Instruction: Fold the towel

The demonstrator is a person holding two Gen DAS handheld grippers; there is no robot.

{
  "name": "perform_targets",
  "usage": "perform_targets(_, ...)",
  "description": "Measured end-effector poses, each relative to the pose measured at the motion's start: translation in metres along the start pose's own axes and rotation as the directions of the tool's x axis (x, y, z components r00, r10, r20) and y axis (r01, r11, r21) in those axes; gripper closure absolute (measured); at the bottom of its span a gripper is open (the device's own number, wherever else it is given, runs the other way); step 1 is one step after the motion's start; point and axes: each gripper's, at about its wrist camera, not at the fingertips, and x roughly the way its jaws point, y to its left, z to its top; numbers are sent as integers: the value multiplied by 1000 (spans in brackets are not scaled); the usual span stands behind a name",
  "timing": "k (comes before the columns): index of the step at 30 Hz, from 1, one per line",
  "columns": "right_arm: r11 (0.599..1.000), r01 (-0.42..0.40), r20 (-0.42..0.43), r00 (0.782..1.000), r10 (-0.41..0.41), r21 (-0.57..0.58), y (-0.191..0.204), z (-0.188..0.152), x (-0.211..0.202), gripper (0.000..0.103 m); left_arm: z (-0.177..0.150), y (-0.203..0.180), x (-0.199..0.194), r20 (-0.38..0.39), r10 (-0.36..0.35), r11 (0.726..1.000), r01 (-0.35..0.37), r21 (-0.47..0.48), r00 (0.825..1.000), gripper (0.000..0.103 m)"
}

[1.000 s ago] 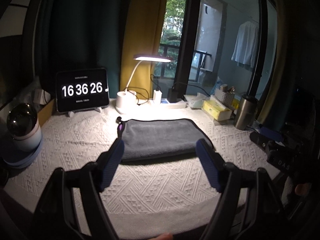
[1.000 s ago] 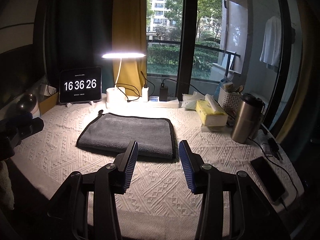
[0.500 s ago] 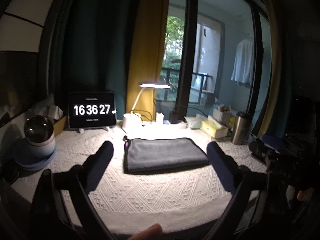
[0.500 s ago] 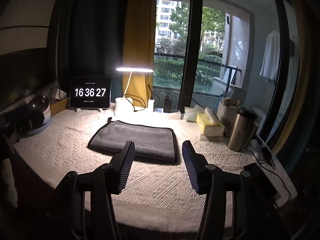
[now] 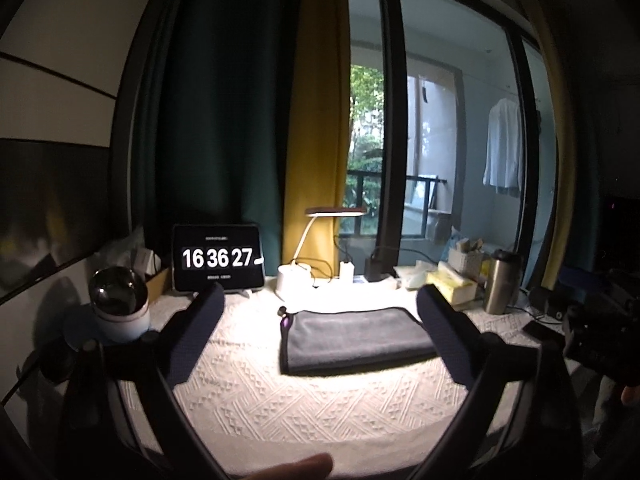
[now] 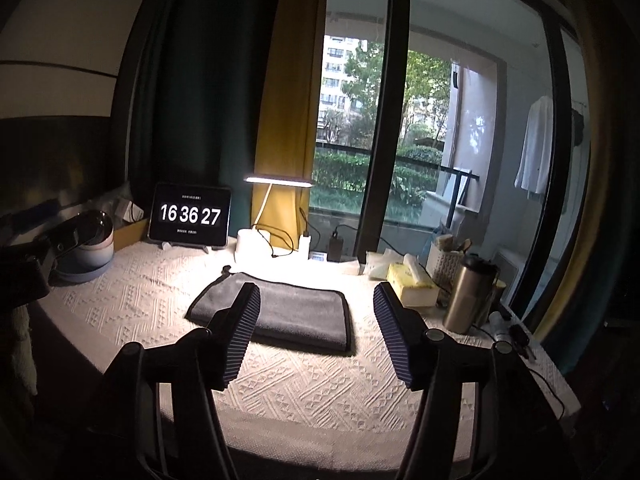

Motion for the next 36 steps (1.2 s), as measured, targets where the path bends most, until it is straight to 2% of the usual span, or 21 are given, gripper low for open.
perform_targets(5,1000,14,7,1000,-14,1,-4,2,0,41,1,1,0,2,-24,1000,24,0,1000,5)
perform_targets(21,999,29,-2,1000,-29,20,-11,1,4,41,-2,-2,1,5,-10,1000,10,9,1000,5)
perform_targets(36,999,28,-4,1000,-28,22,-12,1,4,41,-1,-2,2,-10,-29,1000,29,0,1000,5)
